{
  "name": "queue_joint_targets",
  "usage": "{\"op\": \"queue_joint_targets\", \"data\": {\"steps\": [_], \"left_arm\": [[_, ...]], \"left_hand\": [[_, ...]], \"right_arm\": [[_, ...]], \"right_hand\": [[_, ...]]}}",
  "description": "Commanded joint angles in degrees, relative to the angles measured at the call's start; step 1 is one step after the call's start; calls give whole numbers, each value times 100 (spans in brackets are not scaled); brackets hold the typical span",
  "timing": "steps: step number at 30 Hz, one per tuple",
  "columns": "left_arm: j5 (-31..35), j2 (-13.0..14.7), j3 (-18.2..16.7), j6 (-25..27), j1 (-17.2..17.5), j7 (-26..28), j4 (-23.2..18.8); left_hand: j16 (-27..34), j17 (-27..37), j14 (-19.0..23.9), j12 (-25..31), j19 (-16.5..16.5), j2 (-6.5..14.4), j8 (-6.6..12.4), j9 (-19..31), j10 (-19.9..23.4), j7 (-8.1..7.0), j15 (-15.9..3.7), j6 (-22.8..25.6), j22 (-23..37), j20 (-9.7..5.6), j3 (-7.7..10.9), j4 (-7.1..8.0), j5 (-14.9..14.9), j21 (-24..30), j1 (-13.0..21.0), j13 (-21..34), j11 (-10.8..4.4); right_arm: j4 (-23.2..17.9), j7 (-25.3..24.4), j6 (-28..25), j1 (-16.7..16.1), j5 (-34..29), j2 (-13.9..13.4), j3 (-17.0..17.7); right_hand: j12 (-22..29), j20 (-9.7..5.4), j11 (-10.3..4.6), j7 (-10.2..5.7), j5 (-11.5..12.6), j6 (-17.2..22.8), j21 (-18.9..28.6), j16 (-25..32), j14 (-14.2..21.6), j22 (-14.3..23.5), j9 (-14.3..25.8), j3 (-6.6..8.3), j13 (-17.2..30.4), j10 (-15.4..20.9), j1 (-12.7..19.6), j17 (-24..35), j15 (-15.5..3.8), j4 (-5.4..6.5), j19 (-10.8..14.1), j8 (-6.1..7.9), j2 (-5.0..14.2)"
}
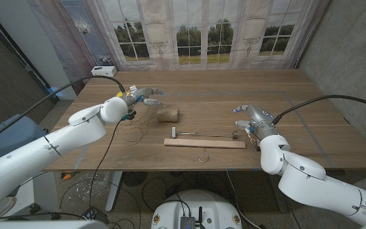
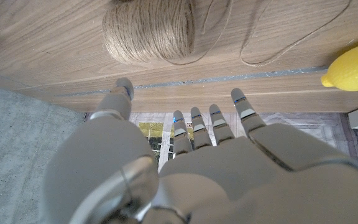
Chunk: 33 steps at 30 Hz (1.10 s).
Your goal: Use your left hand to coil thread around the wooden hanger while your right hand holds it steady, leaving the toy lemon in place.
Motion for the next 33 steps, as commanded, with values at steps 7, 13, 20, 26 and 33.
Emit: {"op": "queue_joint_targets", "data": {"steps": [7, 13, 20, 26, 33], "left_arm": [[78, -57, -24, -67, -43, -103, 43], [93, -92, 0, -106, -89, -139, 113], [99, -120, 14, -104, -104, -159, 159], [60, -136, 0, -105, -79, -141, 208], [29, -176, 12, -170, -84, -121, 288]], "left_hand": [[1, 15, -43, -32, 0, -25, -32, 10, -33, 11, 29, -38, 25, -37, -71, 27, 36, -48, 70, 29, 21], [1, 16, -57, -39, -2, -28, -42, 11, -43, -3, 38, -40, 27, -28, -98, 45, 37, -65, 74, 31, 15], [1, 18, -71, -46, -2, -34, -55, 12, -54, 4, 39, -53, 28, -39, -130, 62, 39, -82, 73, 32, 24], [3, 19, -78, -54, -2, -39, -65, 13, -69, 13, 45, -63, 30, -42, -156, 75, 41, -96, 72, 34, 23], [7, 20, -81, -60, 0, -42, -78, 14, -81, 9, 46, -82, 31, -39, -185, 87, 45, -112, 74, 36, 30]], "right_arm": [[-673, 609, -989, 928, -63, -393, -1100], [-746, 976, -1090, 1478, -33, -517, -1600], [-833, 1431, -1308, 2134, -50, -606, -2208], [-965, 1714, -1502, 2681, 13, -691, -2680], [-1030, 2139, -1506, 2968, -162, -709, -2927]], "right_hand": [[51, -34, 26, 14, 43, 155, -8, 28, -57, 19, 25, -114, 41, 146, 117, 37, -752, 33, 0, 46, -19], [34, -31, 117, 68, 57, 126, -9, 38, -65, 20, 27, -159, 54, 131, 127, 49, -750, 55, 7, 21, -23], [20, -34, 296, 177, 76, 52, -12, 53, -65, 20, 27, -224, 79, 106, 135, 66, -744, 85, 14, -33, -19], [20, -26, 318, 210, 85, 12, -22, 50, -84, 21, 27, -266, 93, 101, 121, 73, -720, 104, -4, -64, -25], [67, -11, 203, 107, 110, 83, -46, 54, -106, 21, 25, -357, 120, 218, 100, 90, -706, 134, -53, -73, -40]]}}
